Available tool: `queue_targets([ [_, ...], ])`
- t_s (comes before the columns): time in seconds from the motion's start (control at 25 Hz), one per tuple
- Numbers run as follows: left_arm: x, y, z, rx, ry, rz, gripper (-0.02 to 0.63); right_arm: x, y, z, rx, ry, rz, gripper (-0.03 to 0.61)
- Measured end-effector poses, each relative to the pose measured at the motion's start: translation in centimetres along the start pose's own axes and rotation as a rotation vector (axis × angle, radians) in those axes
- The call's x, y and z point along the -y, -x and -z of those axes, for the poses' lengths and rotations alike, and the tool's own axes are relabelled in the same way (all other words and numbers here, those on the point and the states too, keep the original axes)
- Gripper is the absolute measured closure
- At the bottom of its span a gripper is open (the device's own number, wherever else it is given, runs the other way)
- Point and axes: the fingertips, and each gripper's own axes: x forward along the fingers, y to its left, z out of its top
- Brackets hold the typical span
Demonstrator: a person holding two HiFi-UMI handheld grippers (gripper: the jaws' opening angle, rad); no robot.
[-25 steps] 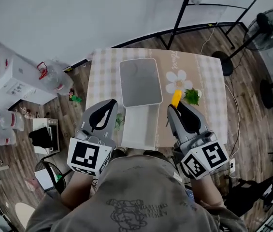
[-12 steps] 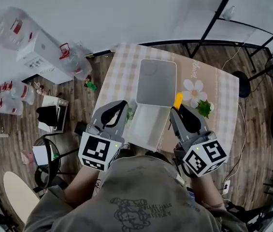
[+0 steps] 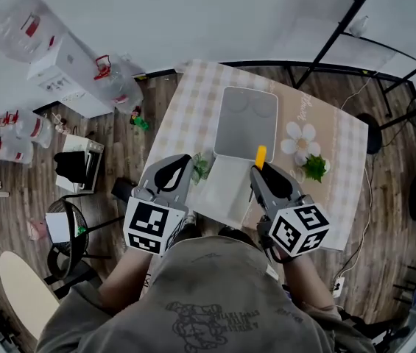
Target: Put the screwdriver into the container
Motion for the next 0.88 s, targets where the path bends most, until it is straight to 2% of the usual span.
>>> queue_targets([
  [0.24, -0.6, -0.7, 2.8, -0.058, 0.022, 0.022, 0.614, 0.8, -2.6, 4.1, -0.1, -0.019, 0.045, 0.469],
  [0.48, -1.4, -1.2, 6.8, -0.133, 0.016, 0.024, 0.614, 0.7, -5.4, 9.0, -0.225, -0.06, 0.049, 0.469],
  [0.68, -2.2, -1.0, 10.1, -0.199, 0.098, 0.025, 0.614, 1.4, -7.3, 13.6, -0.337, -0.052, 0.069, 0.469],
  [0.88, -2.6, -0.9, 12.7, -0.251, 0.125, 0.032, 0.614, 2.0, -8.8, 18.1, -0.45, -0.046, 0.078, 0.469],
])
